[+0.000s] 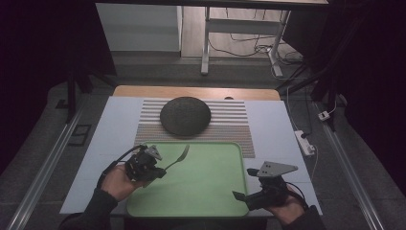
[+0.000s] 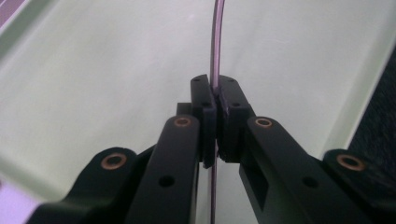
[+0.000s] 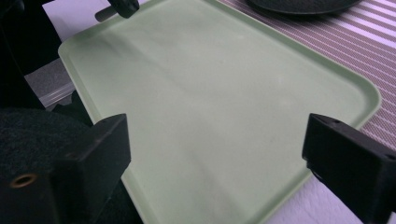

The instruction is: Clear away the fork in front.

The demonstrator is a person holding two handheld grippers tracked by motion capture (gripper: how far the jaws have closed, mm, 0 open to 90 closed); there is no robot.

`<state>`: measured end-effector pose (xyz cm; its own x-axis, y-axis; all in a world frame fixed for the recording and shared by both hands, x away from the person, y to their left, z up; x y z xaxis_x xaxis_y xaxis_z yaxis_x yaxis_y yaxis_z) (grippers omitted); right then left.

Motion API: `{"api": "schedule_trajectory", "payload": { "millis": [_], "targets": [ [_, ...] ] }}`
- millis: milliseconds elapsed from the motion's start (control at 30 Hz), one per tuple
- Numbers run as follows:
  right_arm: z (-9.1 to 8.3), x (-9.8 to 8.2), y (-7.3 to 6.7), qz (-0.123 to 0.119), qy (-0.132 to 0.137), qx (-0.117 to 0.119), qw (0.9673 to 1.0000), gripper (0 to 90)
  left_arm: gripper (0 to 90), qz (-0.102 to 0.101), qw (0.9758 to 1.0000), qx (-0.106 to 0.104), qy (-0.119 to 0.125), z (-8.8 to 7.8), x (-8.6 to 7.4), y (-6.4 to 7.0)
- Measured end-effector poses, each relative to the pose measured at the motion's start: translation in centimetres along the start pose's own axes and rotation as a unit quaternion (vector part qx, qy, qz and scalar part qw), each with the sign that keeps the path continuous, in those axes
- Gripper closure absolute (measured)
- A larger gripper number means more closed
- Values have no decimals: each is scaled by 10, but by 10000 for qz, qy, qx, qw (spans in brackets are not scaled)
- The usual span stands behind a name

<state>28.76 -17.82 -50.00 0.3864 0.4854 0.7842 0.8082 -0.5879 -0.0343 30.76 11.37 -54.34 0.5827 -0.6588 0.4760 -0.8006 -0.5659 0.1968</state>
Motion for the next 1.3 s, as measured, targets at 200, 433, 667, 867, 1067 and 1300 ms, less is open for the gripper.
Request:
{"api": "schedule_trajectory", "payload": {
  "millis": [200, 433, 667, 867, 1067, 1300],
  "targets": [
    [-10, -8, 6, 102, 77, -145, 9998, 25, 864, -604, 9982, 4, 38, -1, -11, -2],
    [-21, -17, 14, 204, 173, -400, 9988, 6, 863, -1437, 9894, 196, 17, 0, -27, -9],
    [-24, -27, 15, 334, 29, -471, 9983, 6, 863, -2239, 9743, 233, -14, 5, -39, -15],
    [-23, -32, 12, 221, -101, -429, 9988, 7, 862, -2572, 9649, 395, -347, 15, -48, -23],
    [-24, -33, 10, 161, -169, -400, 9989, 9, 860, -2679, 9606, 443, -597, 22, -53, -25],
    [-25, -35, 10, 205, -222, -388, 9988, 9, 840, -2662, 9611, 419, -607, 22, -53, -25]
  ]
}}
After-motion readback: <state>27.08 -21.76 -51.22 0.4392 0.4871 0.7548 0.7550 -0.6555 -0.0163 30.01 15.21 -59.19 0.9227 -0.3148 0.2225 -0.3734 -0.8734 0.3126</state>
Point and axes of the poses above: each handheld gripper's, and its own axes: z roughly forward along the jaws, x roughly out of its top, y roughly to its right, the point moved 9 cm from there along z, roughly forward along the jaws, and after that the axes turned 4 degrees about -x, right-handed, at the moved point
